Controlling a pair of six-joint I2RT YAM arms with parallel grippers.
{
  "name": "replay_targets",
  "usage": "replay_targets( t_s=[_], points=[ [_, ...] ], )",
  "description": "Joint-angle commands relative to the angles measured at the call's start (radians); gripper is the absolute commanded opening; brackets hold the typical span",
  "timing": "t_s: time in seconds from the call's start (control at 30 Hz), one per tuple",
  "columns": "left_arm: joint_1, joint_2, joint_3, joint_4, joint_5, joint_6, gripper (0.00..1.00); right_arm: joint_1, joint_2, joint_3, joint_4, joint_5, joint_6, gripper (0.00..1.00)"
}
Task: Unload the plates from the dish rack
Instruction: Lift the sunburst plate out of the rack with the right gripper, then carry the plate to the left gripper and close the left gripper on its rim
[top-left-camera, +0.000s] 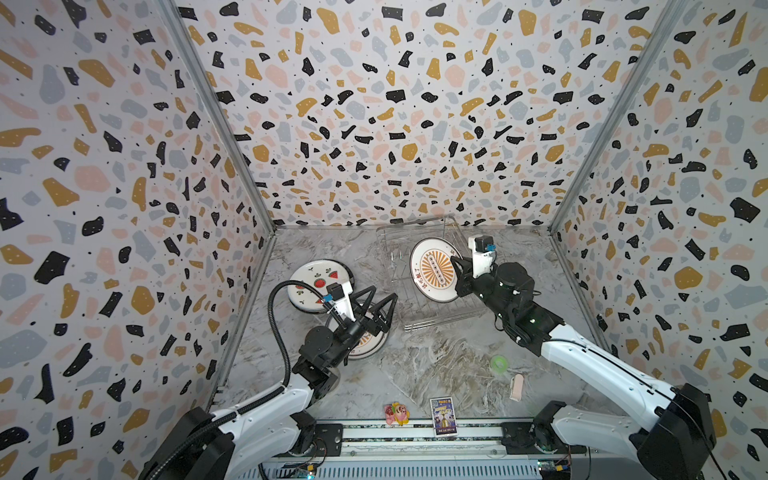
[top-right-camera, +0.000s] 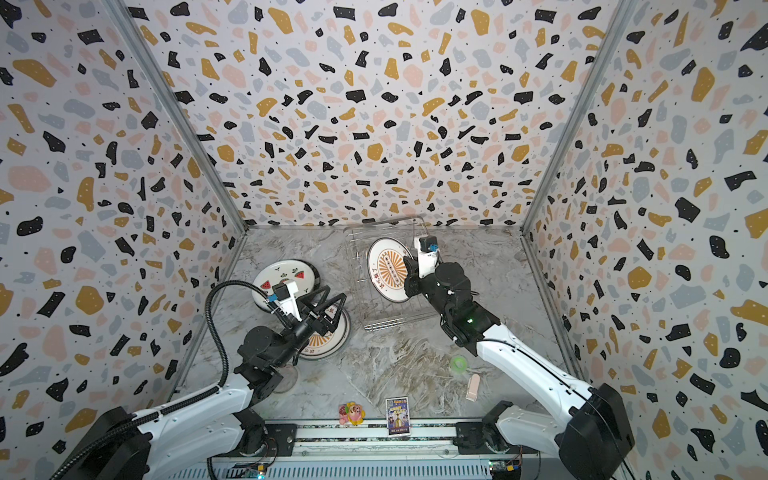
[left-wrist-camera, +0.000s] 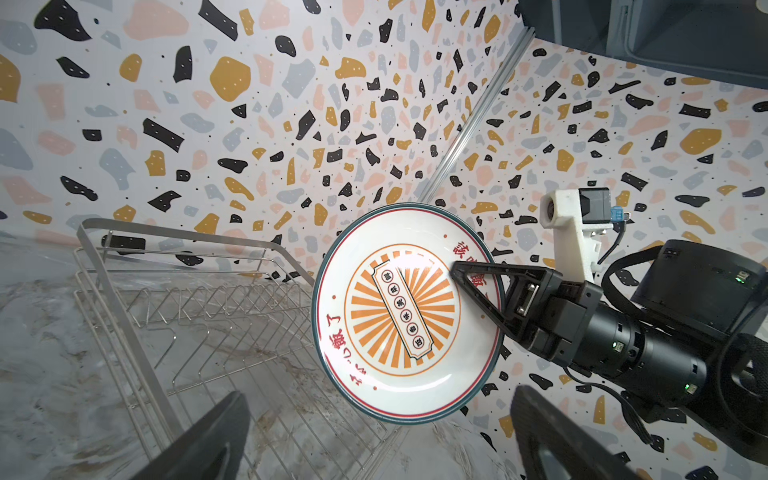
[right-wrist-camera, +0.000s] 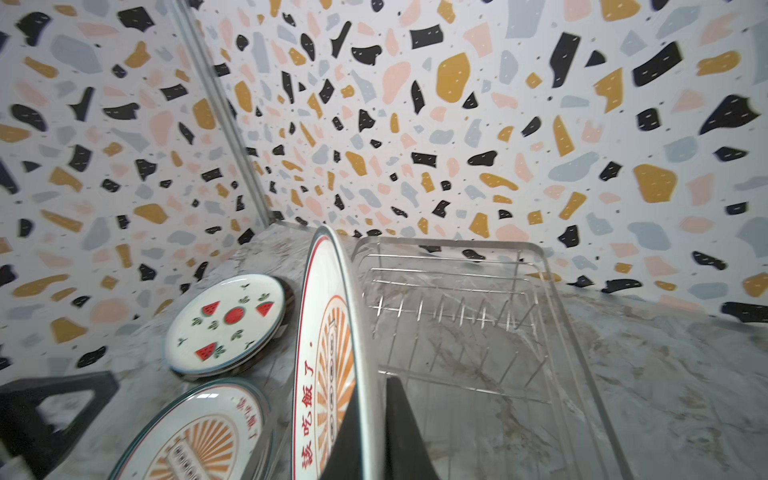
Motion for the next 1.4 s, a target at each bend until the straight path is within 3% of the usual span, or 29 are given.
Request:
replay_targets(
  t_s=[0.0,0.27,0.53,1.0,1.37],
  points=[
    [-0.005,-0.009,-0.039,0.071,0.088,0.006,1.00,-0.024,-0.072,-0.051,0.135,-0.175,0.075,0.01],
    [-0.007,-0.058,-0.113,0.138,0.144,-0.007,1.00,-0.053,-0.147,-0.193,0.309,-0.425,0.157,0.00],
    [-0.035,-0.061,-0.140,0.187,0.187,-0.016,0.90,-0.053,-0.139,-0.268,0.458,-0.567,0.203,0.01],
    [-0.126,-0.013,-0.097,0.134,0.138,-0.015,0.38,-0.053,-0.109,-0.302,0.500,-0.571,0.197,0.00],
    [-0.134,0.019,-0.093,0.166,0.123,-0.052,0.09,-0.050,-0.089,-0.319,0.527,-0.588,0.188,0.00]
  ],
)
